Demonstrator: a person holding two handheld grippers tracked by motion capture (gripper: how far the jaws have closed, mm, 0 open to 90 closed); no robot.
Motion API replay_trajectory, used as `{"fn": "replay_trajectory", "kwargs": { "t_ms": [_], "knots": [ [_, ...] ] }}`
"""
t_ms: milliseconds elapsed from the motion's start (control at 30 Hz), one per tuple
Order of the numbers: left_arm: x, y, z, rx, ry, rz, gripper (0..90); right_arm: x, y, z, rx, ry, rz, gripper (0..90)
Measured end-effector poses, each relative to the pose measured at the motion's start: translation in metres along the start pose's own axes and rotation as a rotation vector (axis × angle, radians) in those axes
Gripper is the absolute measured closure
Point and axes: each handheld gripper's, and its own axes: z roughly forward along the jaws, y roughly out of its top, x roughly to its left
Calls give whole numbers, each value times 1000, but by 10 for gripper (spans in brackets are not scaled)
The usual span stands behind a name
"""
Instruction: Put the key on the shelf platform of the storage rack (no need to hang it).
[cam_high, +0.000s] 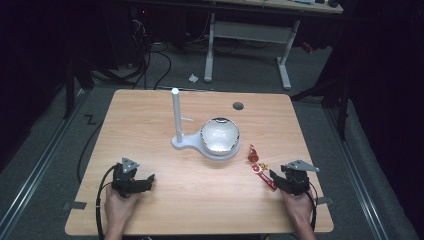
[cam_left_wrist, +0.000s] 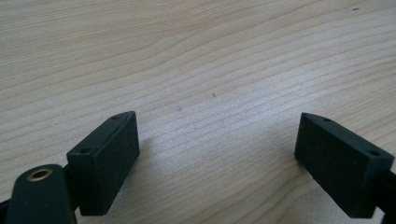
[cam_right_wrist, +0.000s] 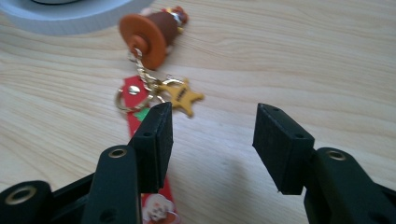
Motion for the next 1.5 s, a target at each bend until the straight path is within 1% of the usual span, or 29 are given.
{"fn": "replay_trajectory", "kwargs": {
  "t_ms": [100,233,300,333,400,467,567,733,1100,1233,1333,1433,1500],
  "knots": [
    [0,0,0,0,0,0,141,7,5,2,-2,20,-21,476],
    [0,0,0,0,0,0,141,15,11,6,-2,45,-36,473],
    [0,0,0,0,0,0,141,17,15,8,-5,53,-54,469],
    [0,0,0,0,0,0,141,19,16,9,-1,56,-49,465],
    [0,0,0,0,0,0,141,21,18,11,-3,57,-56,462],
    [0,0,0,0,0,-1,141,24,22,16,4,66,-62,441],
    [0,0,0,0,0,0,141,28,28,23,16,68,-77,417],
    [0,0,0,0,0,0,141,31,34,34,36,65,-77,385],
    [0,0,0,0,0,0,142,32,45,56,74,49,-73,374],
    [0,0,0,0,0,-1,141,31,46,63,92,35,-73,384],
    [0,0,0,0,1,0,142,30,45,66,98,28,-62,406],
    [0,0,0,0,1,-1,143,30,45,66,104,28,-65,447],
    [0,0,0,0,1,-1,143,30,45,66,104,32,-73,493]
  ]
}}
